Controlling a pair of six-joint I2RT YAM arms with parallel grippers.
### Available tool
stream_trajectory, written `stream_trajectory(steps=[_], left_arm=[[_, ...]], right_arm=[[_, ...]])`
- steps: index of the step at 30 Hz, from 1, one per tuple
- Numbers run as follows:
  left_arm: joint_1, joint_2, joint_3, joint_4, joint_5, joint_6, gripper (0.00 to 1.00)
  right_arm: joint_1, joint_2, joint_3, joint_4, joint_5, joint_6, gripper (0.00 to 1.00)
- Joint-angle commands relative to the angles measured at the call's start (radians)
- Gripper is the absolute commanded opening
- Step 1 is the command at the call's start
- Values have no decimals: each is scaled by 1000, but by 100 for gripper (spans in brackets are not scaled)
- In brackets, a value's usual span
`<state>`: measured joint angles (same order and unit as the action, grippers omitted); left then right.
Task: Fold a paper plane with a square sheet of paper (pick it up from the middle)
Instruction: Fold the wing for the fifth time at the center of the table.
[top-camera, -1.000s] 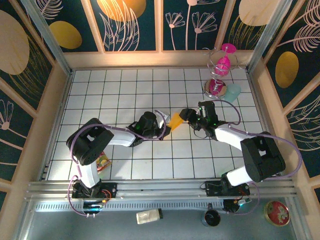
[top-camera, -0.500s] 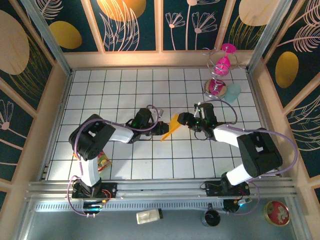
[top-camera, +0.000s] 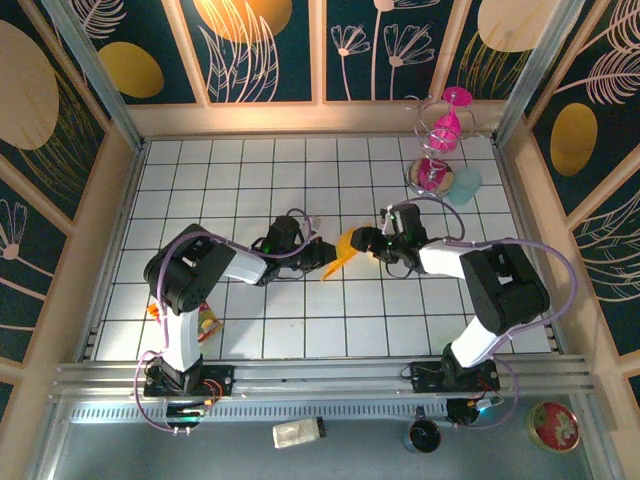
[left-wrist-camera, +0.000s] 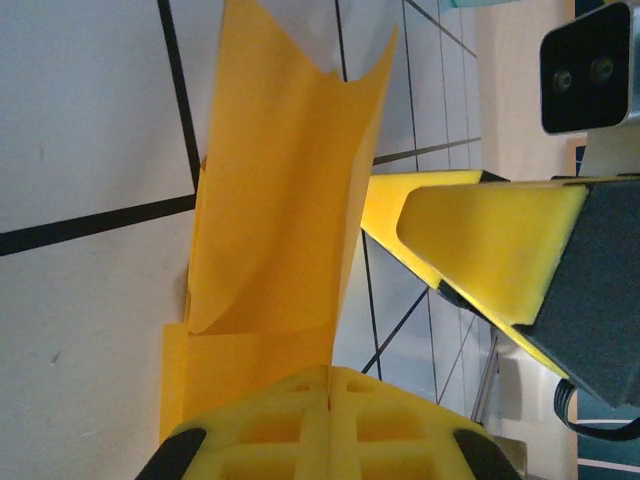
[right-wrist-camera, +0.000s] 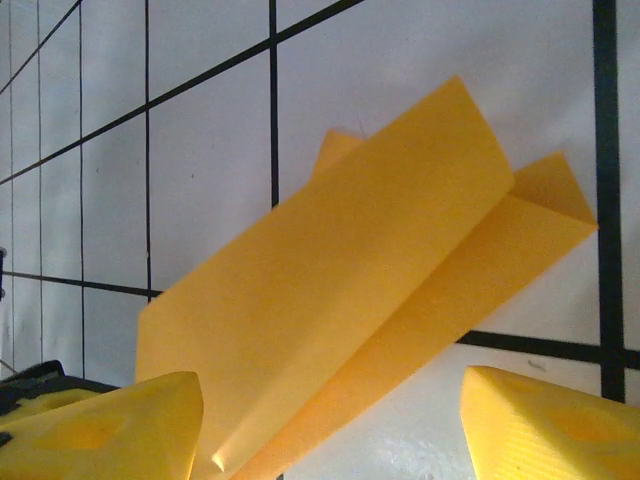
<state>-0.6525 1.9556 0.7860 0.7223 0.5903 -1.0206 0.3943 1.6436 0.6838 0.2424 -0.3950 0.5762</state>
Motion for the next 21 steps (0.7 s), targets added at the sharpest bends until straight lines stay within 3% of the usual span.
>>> stream_trajectory(steps=[1, 16, 21], left_arm=[[7, 25, 8, 60, 26, -51, 0], [10, 46, -1, 52, 20, -60, 0], [10, 37, 2, 27, 8, -43, 8]], right_arm=[[-1, 27, 37, -29, -10, -27, 69], [65, 155, 147, -195, 183, -20, 66], [84, 191, 174, -240, 234, -12, 64]])
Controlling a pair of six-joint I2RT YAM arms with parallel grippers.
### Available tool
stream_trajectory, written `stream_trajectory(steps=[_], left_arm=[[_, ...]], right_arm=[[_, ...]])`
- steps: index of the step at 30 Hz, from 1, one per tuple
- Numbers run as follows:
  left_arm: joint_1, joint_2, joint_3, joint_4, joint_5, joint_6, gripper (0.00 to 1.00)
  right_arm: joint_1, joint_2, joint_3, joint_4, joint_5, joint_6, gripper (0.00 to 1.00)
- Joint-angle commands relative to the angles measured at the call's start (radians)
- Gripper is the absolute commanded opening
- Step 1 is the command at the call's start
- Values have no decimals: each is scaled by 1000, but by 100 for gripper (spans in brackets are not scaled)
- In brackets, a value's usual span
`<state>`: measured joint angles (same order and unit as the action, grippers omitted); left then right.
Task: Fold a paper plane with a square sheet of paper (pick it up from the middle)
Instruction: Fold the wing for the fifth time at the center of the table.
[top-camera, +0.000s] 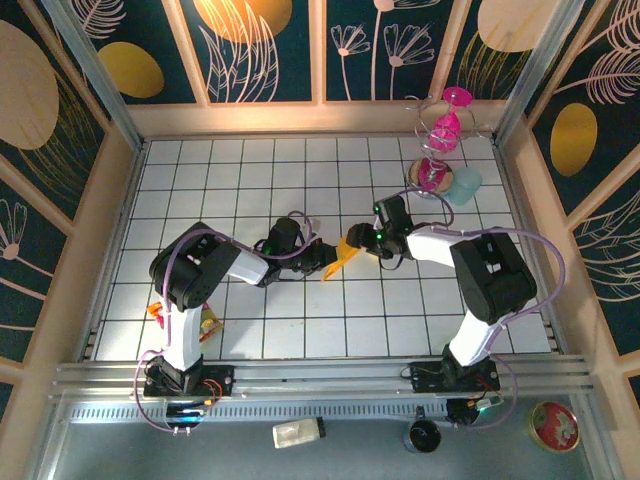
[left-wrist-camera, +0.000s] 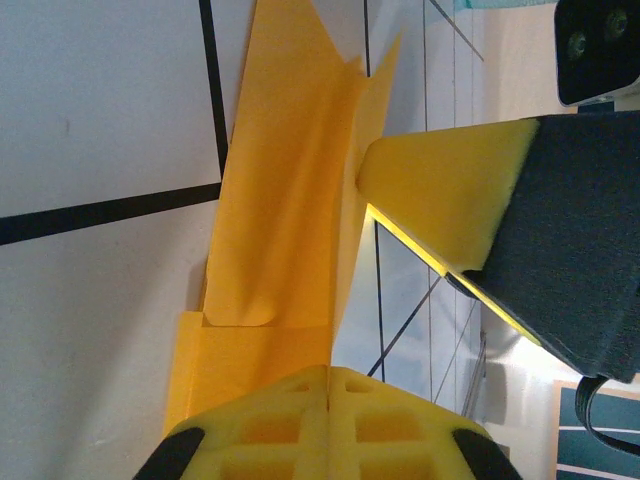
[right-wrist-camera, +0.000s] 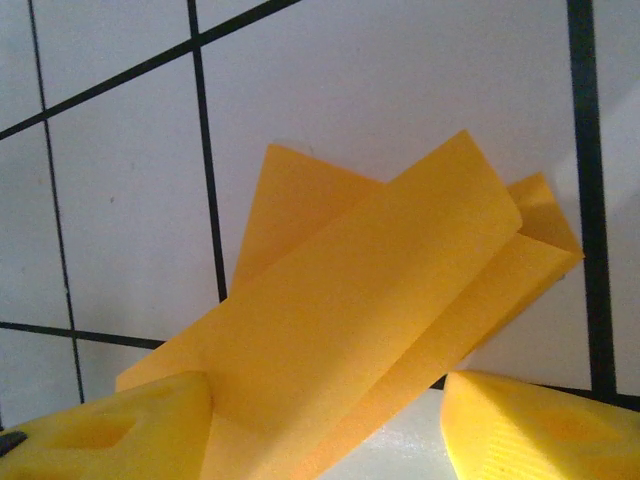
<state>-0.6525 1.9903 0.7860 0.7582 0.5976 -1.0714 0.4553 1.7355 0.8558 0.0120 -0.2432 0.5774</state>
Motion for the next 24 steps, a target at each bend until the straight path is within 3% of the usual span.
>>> stream_trajectory(steps=[1, 17, 24], left_arm=[[10, 1, 3, -17, 0, 12, 9], [5, -154, -12, -242, -129, 142, 39], [-27, -173, -21, -341, -183, 205, 42]], right_arm=[[25, 106, 7, -16, 88, -13, 63], [43, 140, 33, -43, 104, 8, 61], [43, 141, 24, -32, 96, 22, 60]])
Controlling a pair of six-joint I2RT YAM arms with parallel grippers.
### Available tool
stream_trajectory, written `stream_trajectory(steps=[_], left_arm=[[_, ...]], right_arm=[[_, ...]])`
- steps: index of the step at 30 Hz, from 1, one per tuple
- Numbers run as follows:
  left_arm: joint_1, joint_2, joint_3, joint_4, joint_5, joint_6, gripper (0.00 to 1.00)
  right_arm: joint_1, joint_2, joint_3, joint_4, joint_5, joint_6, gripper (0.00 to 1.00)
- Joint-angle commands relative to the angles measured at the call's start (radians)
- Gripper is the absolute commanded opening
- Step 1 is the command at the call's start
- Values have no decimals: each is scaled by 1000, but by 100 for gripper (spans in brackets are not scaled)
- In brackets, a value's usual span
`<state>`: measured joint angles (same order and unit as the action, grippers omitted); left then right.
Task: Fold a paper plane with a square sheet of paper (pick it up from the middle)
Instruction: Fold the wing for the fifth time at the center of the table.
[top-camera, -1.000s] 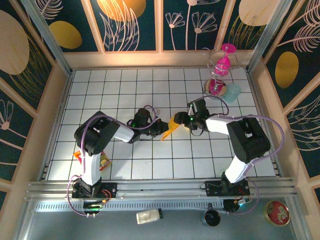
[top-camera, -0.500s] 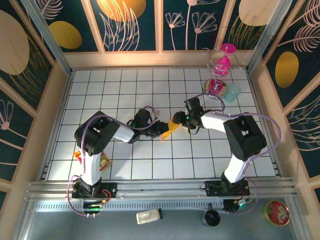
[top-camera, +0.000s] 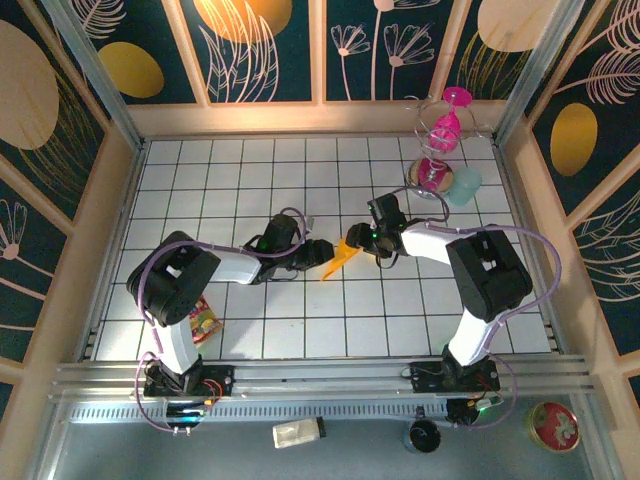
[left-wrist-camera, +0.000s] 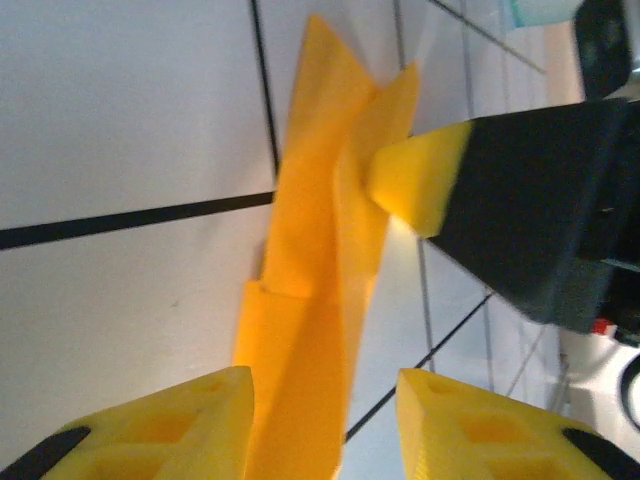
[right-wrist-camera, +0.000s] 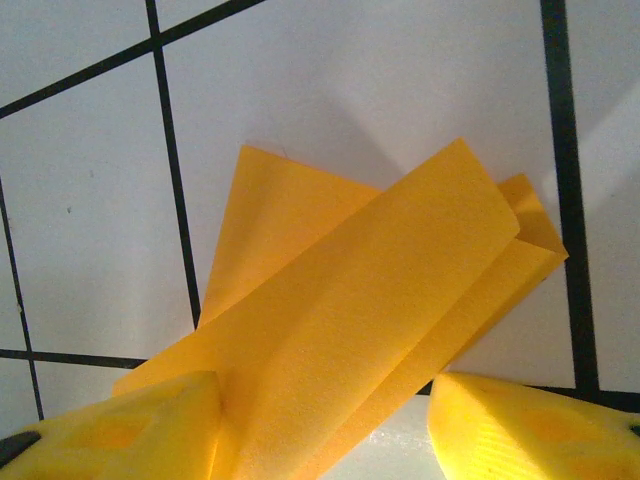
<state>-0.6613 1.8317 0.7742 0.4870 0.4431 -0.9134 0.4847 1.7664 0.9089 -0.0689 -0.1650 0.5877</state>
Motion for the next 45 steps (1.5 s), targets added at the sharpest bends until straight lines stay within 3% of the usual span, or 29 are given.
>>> stream_trajectory(steps=[1, 23, 35, 45], left_arm=[[-22, -11, -7, -74, -33, 48, 42], [-39, 79, 33, -160, -101, 82, 25], [-53, 133, 72, -238, -131, 125, 22], [-54, 145, 80, -267, -136, 143, 23]], right_arm=[[14, 111, -30, 49, 19, 16, 59], [16, 132, -33, 43, 18, 25, 53], [16, 129, -31, 42, 12, 31, 51], [6, -135, -48, 64, 7, 32, 52]])
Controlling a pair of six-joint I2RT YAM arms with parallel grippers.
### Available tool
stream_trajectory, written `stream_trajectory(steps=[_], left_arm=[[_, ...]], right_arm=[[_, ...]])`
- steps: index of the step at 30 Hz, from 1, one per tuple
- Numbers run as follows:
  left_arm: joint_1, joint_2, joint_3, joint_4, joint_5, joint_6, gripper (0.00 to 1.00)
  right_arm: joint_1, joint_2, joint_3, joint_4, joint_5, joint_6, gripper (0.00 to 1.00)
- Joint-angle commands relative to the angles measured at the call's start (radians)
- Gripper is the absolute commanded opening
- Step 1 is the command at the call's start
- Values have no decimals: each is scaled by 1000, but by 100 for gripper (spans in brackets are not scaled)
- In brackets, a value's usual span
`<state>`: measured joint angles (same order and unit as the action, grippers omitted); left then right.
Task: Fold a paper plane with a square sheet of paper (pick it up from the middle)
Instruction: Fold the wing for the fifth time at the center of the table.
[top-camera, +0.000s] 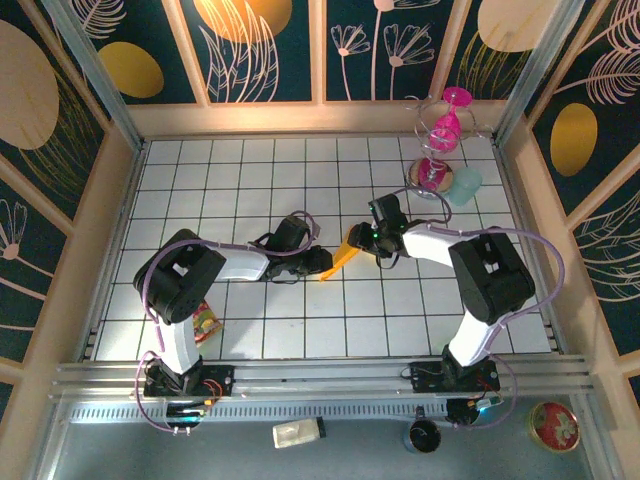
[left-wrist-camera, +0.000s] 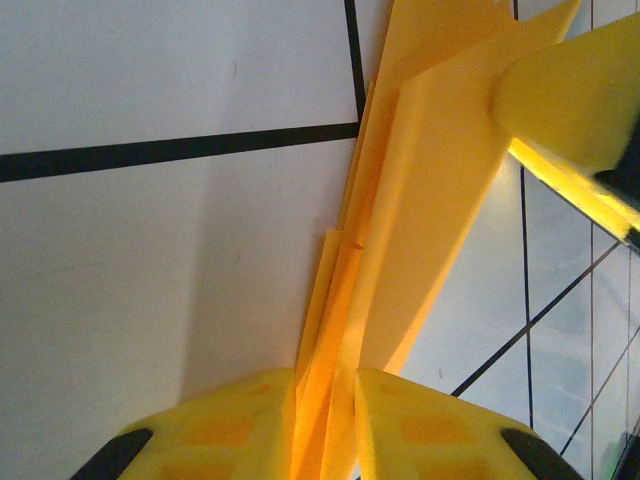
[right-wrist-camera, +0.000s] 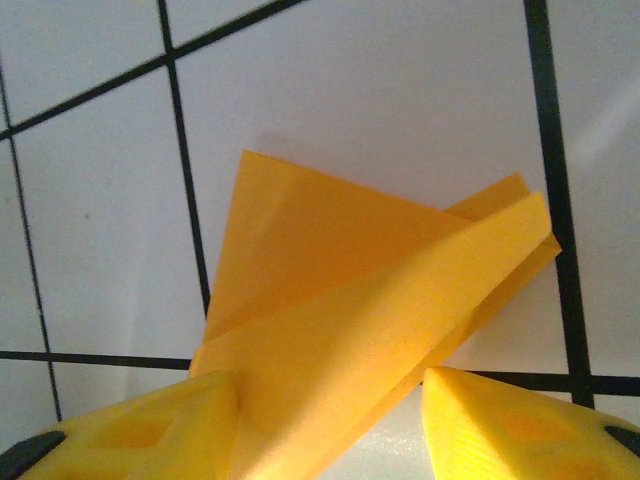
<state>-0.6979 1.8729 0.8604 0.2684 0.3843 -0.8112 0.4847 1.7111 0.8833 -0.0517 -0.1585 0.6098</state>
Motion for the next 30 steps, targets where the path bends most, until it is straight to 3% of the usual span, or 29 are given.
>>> stream_trajectory(steps=[1, 9, 18, 30], left_arm=[[-17, 104, -6, -51, -79, 43, 23], [-19, 107, -5, -52, -81, 42, 23], [-21, 111, -8, -49, -78, 36, 23], [-21, 114, -9, -45, -67, 32, 21]], right_arm=[[5, -111, -31, 49, -2, 9, 52], [51, -176, -74, 147, -128, 16, 48], [57, -34, -31, 187, -174, 49, 25], [55, 44, -21, 179, -170, 50, 22]])
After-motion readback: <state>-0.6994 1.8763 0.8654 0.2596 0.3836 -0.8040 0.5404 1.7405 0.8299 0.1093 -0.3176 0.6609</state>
